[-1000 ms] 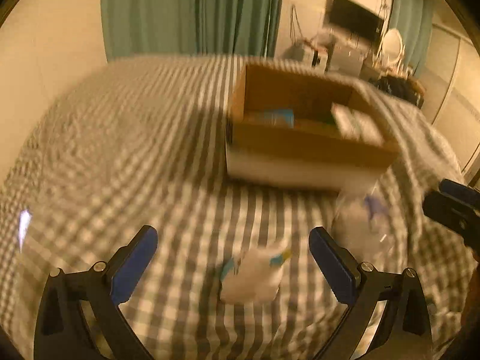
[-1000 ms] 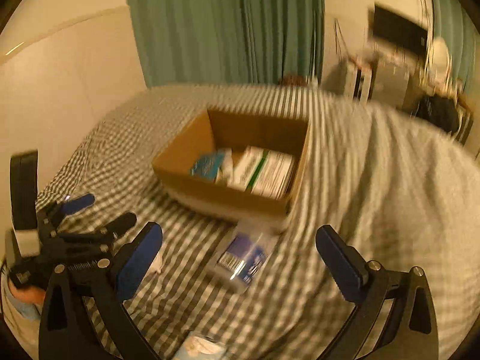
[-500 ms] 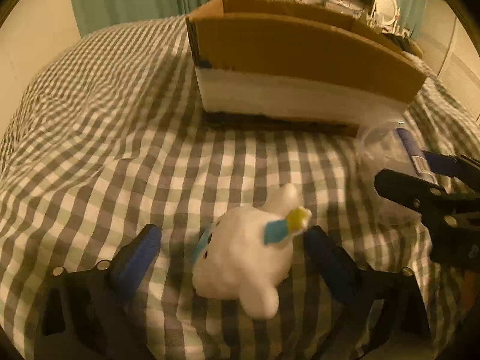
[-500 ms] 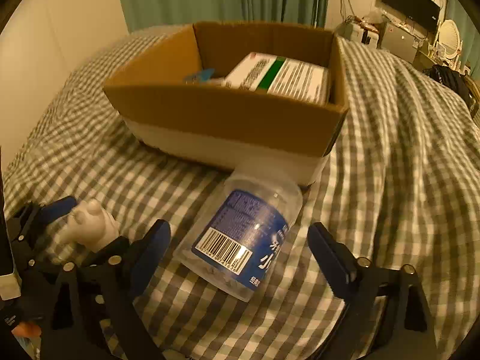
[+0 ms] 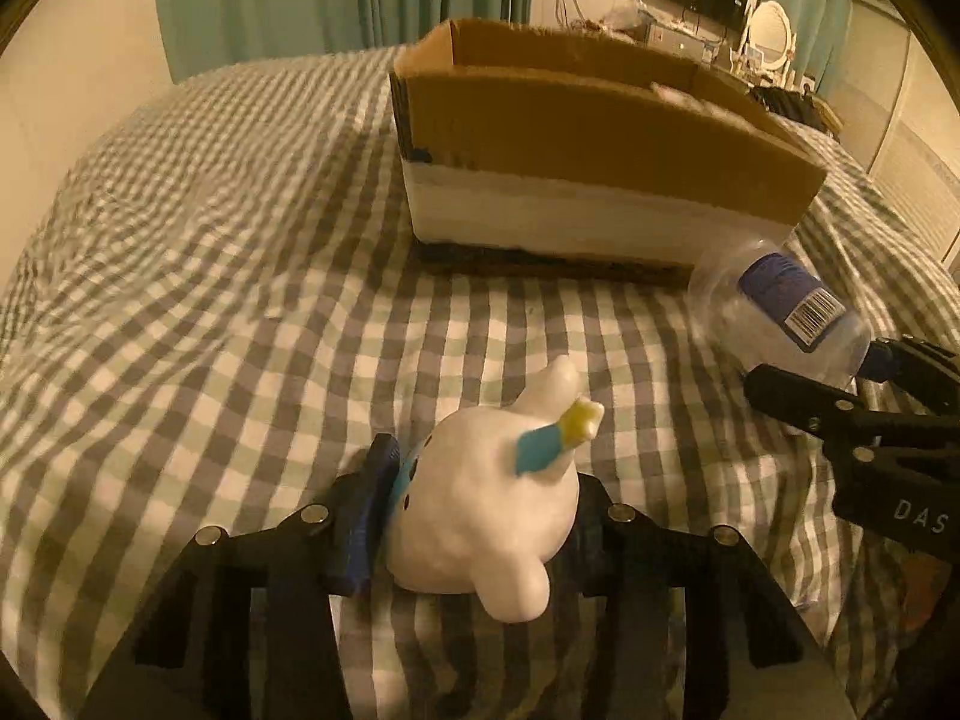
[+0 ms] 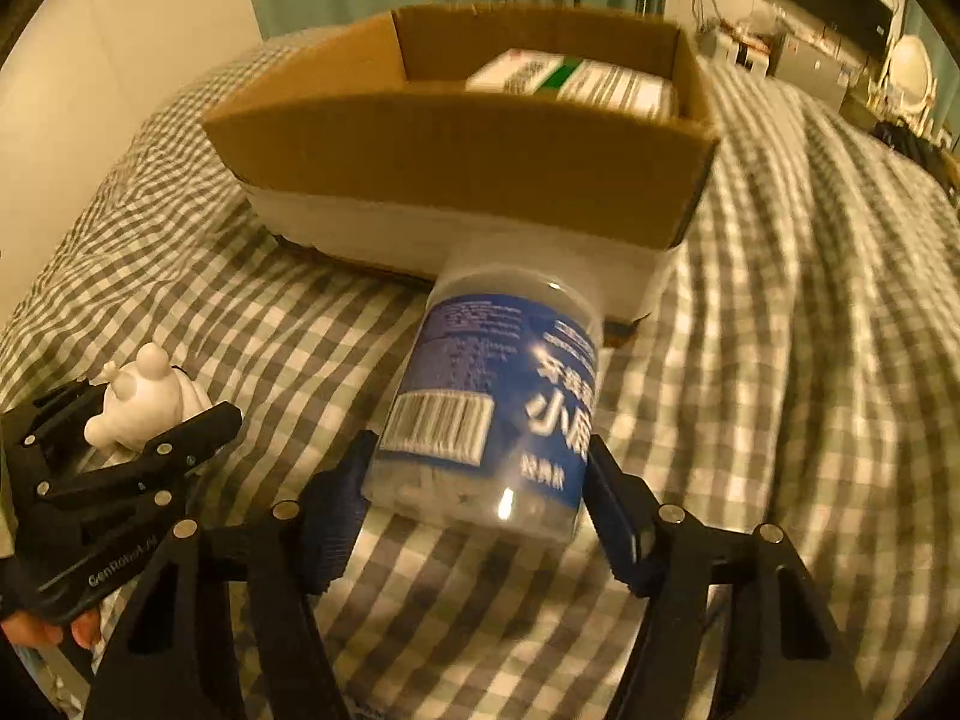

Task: Organize objects
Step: 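Grasp white rabbit figurine with left tool while right tool grasps the clear bottle, then carry rabbit with left tool while right tool carries bottle into the box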

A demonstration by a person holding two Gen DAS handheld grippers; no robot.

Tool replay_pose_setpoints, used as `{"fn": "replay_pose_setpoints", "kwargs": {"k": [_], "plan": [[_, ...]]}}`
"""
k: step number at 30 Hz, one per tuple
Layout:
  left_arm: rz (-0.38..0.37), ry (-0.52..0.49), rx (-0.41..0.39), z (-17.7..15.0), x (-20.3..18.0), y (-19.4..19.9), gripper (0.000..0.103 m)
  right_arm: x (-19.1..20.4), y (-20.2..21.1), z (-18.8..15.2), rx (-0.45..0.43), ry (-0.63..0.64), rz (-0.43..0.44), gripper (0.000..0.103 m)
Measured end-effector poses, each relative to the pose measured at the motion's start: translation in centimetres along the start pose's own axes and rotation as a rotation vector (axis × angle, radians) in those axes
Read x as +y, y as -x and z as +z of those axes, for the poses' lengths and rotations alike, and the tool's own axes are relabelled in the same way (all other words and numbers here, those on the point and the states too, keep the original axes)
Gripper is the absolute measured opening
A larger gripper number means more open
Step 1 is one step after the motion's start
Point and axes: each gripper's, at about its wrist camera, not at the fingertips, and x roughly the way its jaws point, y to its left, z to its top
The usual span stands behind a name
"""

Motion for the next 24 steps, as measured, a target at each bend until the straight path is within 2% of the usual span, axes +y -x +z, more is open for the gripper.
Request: {"fn": "replay_pose_setpoints", "kwargs": {"k": [9,15,19,24], "plan": [[-0.013,0.014,-0.052,0.2,-0.1,3.0,0.049,0.8,5.1,-1.1,-0.109,0.039,0.004,0.062],[-0.019,-0.001,-0.091,1.4,0.1,5.1,0.049,1.3,7.9,-1.1,-0.152,0.057,0.039,0.062],[-0.035,-0.013,-0.131,3.6,0.3,6.6,0.048,1.3,9.8,-0.3,-0.192,0.073,0.051,0.062],[-0.042,-0.021,-0.243,9.7,0.5,9.1,0.049,1.4,13.3,3.8,-0.306,0.104,0.058,0.062]]}}
